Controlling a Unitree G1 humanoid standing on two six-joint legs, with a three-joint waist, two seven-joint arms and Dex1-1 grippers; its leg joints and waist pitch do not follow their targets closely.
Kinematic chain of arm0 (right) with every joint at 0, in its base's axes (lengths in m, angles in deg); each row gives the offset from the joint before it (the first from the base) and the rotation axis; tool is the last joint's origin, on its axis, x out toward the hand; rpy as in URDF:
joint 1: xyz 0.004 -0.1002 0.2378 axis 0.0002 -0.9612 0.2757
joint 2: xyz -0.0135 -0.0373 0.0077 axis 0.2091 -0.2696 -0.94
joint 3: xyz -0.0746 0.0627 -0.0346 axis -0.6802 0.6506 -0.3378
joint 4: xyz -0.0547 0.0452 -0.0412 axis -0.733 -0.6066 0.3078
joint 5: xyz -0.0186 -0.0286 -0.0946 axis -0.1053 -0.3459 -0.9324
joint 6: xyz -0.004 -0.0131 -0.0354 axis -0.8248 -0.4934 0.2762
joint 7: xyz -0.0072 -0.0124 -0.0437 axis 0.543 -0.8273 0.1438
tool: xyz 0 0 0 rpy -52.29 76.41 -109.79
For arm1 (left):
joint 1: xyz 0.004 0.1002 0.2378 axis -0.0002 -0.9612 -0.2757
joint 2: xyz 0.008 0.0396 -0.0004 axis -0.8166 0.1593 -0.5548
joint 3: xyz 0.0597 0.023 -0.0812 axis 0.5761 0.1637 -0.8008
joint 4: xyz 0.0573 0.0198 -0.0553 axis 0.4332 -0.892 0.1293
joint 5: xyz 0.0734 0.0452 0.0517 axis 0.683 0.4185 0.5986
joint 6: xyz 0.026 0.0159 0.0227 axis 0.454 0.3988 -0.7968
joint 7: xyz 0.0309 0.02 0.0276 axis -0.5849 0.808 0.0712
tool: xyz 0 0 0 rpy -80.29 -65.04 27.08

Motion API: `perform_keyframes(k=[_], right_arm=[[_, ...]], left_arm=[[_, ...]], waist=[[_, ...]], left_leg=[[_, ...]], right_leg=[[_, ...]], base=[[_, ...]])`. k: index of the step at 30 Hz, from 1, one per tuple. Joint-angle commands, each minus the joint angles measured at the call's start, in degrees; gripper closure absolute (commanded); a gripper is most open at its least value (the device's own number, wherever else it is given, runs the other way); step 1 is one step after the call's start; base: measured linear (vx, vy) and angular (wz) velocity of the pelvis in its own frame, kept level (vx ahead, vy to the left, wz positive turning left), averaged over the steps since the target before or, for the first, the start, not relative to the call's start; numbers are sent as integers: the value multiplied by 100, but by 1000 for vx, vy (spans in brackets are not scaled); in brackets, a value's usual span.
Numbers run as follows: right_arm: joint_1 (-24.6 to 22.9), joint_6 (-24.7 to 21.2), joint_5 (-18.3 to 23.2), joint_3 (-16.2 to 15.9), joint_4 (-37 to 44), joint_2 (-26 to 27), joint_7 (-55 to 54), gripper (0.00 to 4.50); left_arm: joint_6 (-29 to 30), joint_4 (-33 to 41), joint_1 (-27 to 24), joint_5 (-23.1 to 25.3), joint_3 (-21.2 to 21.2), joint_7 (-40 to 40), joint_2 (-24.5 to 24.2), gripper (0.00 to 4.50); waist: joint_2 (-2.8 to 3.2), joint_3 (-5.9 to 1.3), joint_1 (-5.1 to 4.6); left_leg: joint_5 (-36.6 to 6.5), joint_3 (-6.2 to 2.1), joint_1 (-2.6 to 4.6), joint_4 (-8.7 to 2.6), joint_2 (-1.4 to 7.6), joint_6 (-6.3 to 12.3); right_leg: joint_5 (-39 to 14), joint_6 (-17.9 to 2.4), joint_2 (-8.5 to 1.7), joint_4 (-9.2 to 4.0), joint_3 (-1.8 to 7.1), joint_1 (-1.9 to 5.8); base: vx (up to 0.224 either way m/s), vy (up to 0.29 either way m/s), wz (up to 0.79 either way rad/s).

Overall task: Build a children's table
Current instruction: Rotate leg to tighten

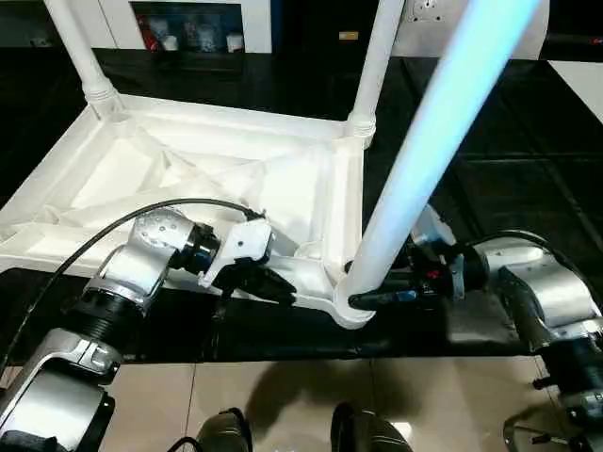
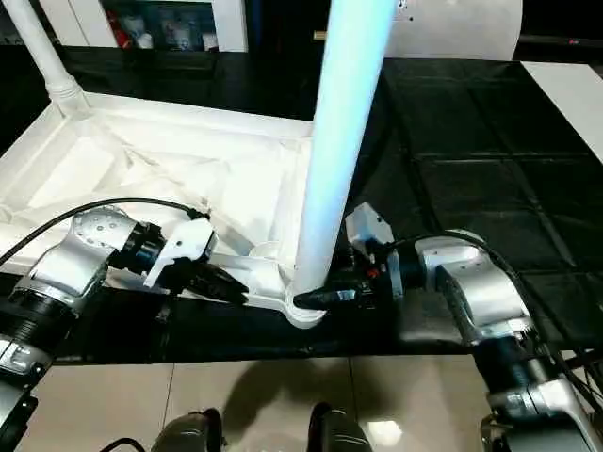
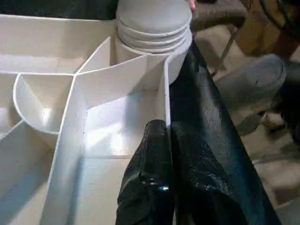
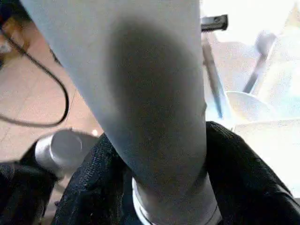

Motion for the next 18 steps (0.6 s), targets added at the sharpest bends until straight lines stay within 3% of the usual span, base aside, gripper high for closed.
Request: perform_keyframes(k=[1,4,5,8,12,18], right_arm=[[-111,-462,397,16,349,253,-324,241],[-241,-753,142,127,646,889,-1659,241],[-219,-931,64,167,664,1135,-2079,241],[-115,-1241,-94,201,677,1762,-2977,241],[51,-1514,-327,263,598,2372,-3932,241],[286,-1614,-868,356,300,3073,-5291,241]], left_arm=[[198,-25,33,110,62,476,235,450],[863,-22,121,160,-123,1328,600,450],[1096,33,128,115,-180,1524,737,450],[1451,20,205,184,-281,2176,1096,450],[1705,-159,380,324,-474,3138,1525,450],[2107,-160,591,602,-704,4205,1950,450]], waist=[[-52,-425,-34],[-45,-410,-67],[-16,-391,-80],[-29,-385,-202],[-37,-405,-303],[-25,-430,-303]], left_leg=[[-909,7,27,-337,253,544],[-1110,-25,23,-361,215,308],[-1243,-40,29,-379,190,221],[-1392,-84,-11,-398,168,72],[-1323,-68,-3,-375,146,151],[-1015,-25,6,-368,153,282]], right_leg=[[-1869,-1276,-291,-347,281,382],[-2491,-1041,-309,-415,264,374],[-2880,-895,-306,-466,249,356],[-3407,-615,-319,-520,220,366],[-3191,-611,-293,-533,227,341],[-2409,-833,-262,-466,244,336]], base=[[0,0,0],[0,0,0],[0,0,0],[0,0,0],[0,0,0],[0,0,0]])
